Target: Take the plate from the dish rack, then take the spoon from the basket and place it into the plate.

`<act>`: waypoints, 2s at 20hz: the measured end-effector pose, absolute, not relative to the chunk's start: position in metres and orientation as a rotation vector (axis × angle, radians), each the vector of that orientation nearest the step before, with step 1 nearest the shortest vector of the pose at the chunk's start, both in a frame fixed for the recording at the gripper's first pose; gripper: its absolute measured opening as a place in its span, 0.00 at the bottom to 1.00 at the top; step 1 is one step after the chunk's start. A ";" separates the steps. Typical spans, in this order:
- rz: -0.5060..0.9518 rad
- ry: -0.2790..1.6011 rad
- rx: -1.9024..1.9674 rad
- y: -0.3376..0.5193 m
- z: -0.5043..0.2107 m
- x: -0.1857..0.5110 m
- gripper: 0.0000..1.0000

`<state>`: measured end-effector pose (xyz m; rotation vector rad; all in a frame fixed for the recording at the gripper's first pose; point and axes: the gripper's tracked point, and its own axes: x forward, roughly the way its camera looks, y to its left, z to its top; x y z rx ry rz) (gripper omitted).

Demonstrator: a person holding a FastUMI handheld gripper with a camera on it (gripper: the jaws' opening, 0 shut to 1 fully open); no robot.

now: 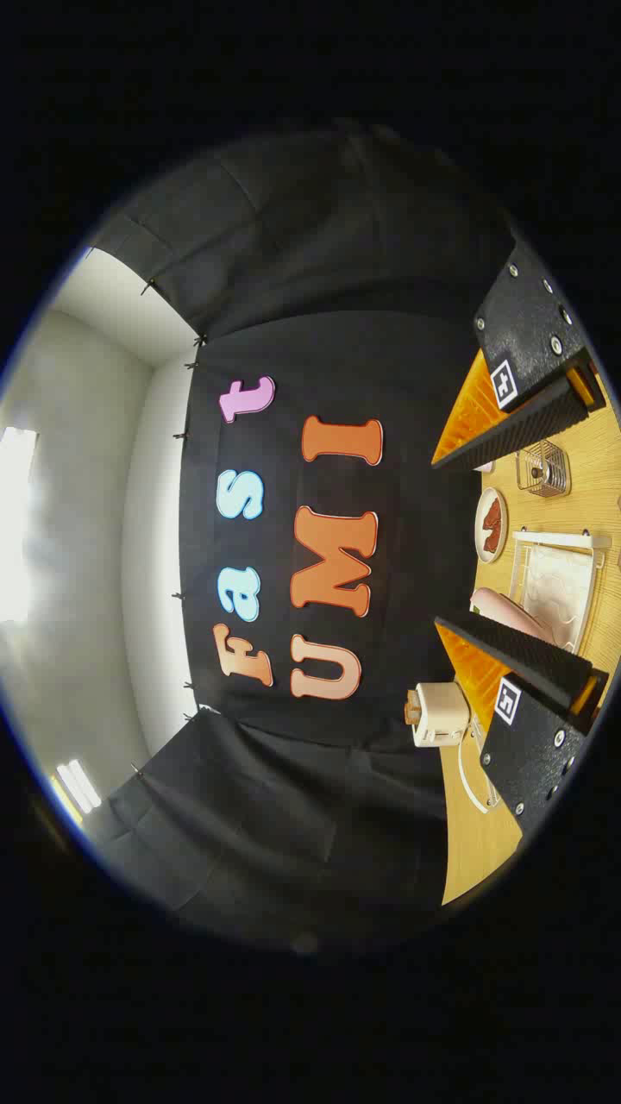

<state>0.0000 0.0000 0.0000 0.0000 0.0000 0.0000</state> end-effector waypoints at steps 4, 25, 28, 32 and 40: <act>0.000 0.000 -0.003 -0.001 0.000 -0.002 0.97; 0.037 0.091 0.038 0.017 -0.019 0.001 0.97; 0.070 0.081 0.001 0.035 -0.008 0.007 0.97; 0.095 0.116 -0.071 0.059 -0.014 0.018 0.97; 0.229 0.300 -0.056 0.103 -0.052 0.046 0.94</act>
